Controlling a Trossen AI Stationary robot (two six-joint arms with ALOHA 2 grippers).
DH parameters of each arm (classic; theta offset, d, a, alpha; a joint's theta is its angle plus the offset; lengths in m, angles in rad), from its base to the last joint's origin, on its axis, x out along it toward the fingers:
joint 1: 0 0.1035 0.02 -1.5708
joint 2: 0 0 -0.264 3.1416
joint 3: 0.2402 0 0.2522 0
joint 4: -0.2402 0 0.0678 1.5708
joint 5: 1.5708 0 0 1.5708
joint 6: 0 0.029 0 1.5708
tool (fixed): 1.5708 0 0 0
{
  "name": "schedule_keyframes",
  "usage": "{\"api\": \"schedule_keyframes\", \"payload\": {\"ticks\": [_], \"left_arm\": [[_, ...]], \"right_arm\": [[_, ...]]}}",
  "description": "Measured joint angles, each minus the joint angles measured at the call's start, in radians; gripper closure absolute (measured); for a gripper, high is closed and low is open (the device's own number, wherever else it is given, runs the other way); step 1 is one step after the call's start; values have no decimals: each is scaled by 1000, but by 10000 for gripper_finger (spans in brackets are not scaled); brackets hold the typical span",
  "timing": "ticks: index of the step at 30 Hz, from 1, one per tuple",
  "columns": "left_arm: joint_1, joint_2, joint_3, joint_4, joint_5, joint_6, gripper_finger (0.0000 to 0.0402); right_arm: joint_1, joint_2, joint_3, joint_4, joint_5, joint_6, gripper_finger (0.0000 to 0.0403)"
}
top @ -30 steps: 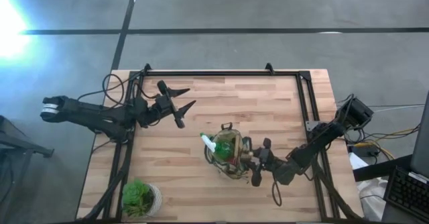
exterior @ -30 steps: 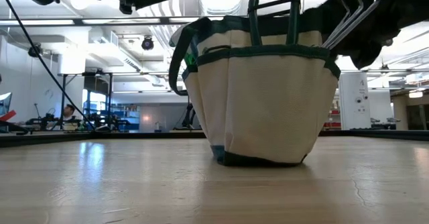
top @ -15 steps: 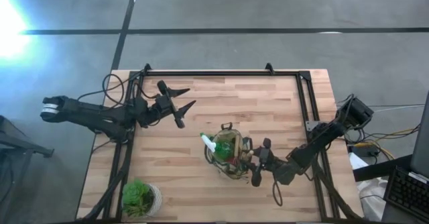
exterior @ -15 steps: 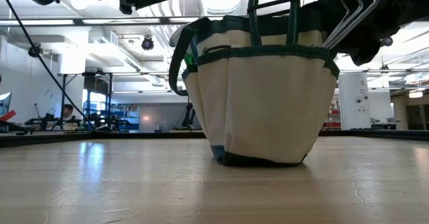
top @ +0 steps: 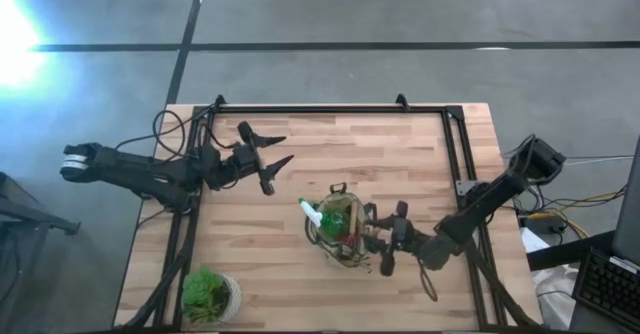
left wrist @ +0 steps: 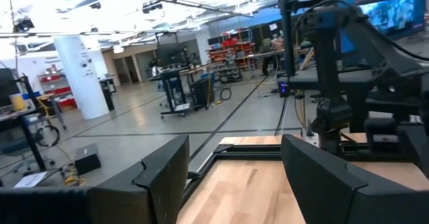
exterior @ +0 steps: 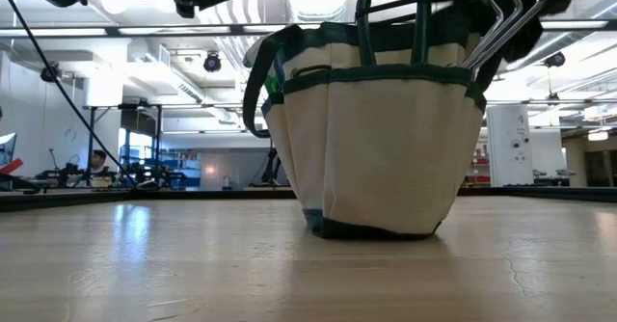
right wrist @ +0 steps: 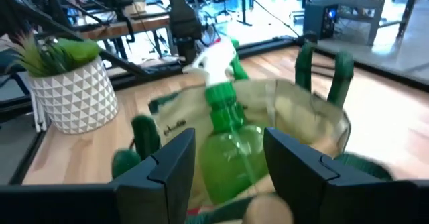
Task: Pick & Place Garden tools in Gardening bag
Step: Put the trowel into the side pocket of the gardening bag, then return to Home Position
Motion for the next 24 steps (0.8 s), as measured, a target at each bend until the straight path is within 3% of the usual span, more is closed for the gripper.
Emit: {"api": "schedule_keyframes", "payload": {"ticks": [10,17,24], "left_arm": [[0,0,0,0,2,-1,163],[1,0,0,-29,12,-40,163],[1,-4,0,-90,193,-93,163]], "right_arm": [[16,-160,0,-46,-3,-143,246],[39,-319,-1,-239,-37,-158,261],[39,-511,-1,-467,-188,-195,299]]}}
